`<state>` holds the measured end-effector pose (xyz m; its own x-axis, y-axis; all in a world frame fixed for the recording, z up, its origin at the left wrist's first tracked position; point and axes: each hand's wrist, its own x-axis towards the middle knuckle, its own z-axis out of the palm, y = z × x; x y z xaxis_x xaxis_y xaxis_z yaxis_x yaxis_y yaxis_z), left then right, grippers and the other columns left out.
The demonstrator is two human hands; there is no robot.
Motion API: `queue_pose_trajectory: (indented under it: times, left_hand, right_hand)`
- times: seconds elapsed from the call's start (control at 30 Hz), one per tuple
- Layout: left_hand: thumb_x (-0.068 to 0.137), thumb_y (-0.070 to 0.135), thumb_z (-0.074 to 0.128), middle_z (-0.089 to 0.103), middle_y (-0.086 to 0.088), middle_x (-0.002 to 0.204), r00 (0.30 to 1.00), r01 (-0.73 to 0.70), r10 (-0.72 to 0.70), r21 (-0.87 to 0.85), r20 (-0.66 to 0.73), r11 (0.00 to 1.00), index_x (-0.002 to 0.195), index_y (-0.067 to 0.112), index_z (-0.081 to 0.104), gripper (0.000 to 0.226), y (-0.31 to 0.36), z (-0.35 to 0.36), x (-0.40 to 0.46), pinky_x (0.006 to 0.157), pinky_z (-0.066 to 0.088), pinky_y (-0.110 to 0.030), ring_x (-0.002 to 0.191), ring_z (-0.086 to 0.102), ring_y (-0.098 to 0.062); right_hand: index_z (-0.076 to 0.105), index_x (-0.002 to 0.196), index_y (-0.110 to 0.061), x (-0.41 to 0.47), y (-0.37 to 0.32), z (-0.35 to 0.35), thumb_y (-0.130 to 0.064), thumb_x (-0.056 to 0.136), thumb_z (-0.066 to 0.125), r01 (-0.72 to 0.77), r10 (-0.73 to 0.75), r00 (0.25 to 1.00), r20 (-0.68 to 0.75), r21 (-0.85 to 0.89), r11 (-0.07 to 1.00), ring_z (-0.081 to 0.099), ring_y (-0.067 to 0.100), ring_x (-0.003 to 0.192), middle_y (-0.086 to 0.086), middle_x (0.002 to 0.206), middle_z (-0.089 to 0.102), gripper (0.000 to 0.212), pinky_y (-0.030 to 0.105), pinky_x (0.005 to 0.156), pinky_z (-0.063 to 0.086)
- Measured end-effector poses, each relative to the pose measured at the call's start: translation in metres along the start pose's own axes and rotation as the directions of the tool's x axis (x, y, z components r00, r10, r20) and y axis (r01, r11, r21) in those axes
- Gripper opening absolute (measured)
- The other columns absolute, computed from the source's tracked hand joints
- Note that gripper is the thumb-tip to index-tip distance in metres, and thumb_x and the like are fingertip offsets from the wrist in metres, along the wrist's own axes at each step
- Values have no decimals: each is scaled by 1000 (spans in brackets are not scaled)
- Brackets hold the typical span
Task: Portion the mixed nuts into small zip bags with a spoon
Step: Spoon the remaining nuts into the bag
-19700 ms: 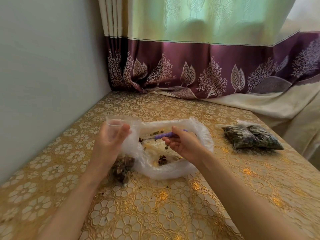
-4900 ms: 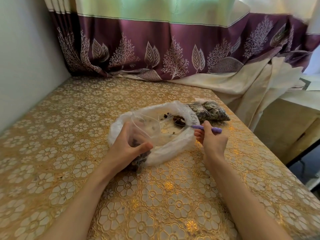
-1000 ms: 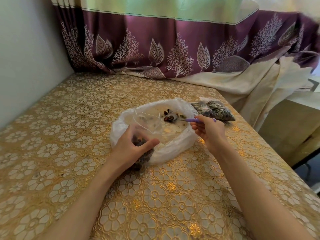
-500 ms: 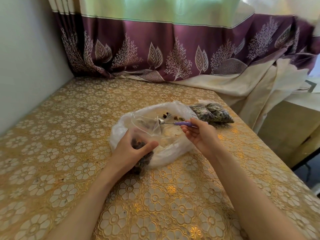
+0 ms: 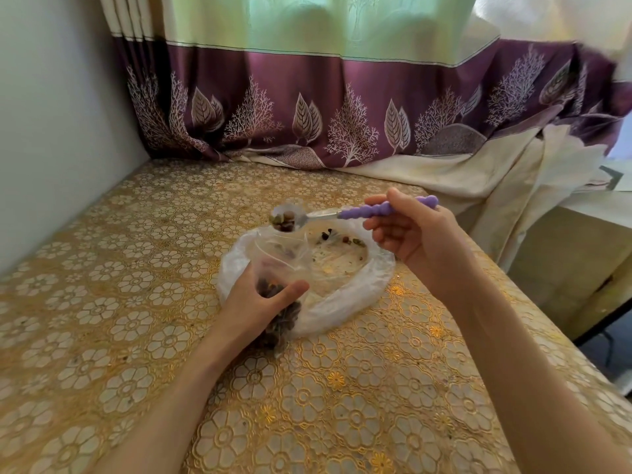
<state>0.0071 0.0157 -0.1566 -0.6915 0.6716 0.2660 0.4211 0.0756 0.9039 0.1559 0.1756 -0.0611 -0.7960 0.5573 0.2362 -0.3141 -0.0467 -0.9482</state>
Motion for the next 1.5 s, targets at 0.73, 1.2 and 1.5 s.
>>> queue_pose_trajectory:
  times: [0.73,1.2,1.5]
  left_hand:
    - [52,73,60,54,19,95,999,28,-29,51,17,998,92,29,54,60,2,-1,-3,62,37,-9,79,51,20]
    - [52,72,62,56,21,96,1000,10,-10,24,20,1000,97,24,57,66,0,-1,-1,63,37,1,83,51,20]
    - [52,70,64,55,21,99,1000,7,-7,23,23,1000,101,21,57,69,-1,-1,0,63,36,4,83,50,22]
  right_hand:
    - [71,72,0,4,54,-21,-26,95,55,52,-365,856,-365,-643,764,60,4,44,0,58,67,38,13,47,48]
    - [71,70,-7,36,75,-19,-30,96,53,-10,-451,804,-388,-767,642,64,16,54,2,62,68,39,38,69,56]
    - [64,62,-23,49,73,-21,-26,96,53,-79,-334,825,-456,-678,731,65,16,58,4,65,68,36,43,76,56]
